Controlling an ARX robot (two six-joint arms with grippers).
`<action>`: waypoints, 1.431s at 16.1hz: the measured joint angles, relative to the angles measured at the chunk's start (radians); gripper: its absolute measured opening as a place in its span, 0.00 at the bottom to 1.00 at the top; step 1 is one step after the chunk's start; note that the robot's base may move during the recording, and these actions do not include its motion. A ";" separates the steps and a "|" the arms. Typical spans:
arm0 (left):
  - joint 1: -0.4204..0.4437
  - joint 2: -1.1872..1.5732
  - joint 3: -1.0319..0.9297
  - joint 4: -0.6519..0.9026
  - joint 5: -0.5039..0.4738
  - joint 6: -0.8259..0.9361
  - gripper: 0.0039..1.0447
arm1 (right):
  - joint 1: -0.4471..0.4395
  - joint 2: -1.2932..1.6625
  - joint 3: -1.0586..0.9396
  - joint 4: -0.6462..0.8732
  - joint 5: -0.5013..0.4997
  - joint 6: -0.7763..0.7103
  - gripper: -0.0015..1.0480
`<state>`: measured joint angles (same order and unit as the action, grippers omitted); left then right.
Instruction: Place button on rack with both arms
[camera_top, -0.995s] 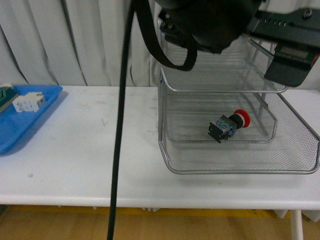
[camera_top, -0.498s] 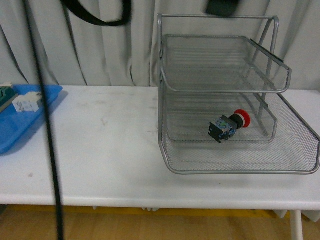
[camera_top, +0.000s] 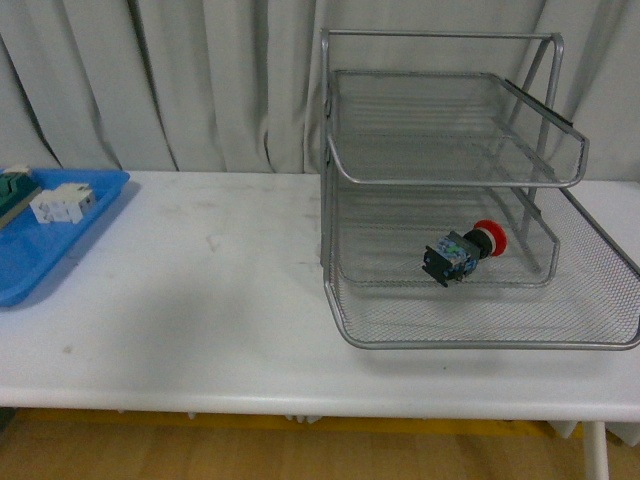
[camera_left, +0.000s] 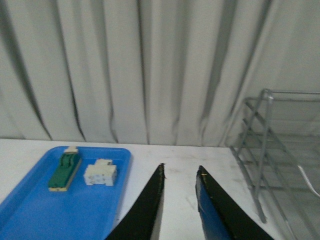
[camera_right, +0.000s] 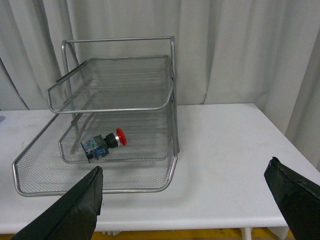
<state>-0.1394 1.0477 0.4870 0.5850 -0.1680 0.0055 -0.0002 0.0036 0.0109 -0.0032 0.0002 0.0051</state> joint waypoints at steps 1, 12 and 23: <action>0.004 -0.037 -0.067 0.022 0.042 0.000 0.10 | 0.000 0.000 0.000 0.000 0.000 0.000 0.94; 0.138 -0.466 -0.420 -0.081 0.167 -0.003 0.01 | 0.000 0.000 0.000 0.000 0.000 0.000 0.94; 0.138 -0.790 -0.478 -0.324 0.168 -0.003 0.01 | 0.000 0.000 0.000 0.000 0.000 0.000 0.94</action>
<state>-0.0010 0.2577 0.0086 0.2607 -0.0002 0.0029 -0.0002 0.0036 0.0109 -0.0036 0.0006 0.0051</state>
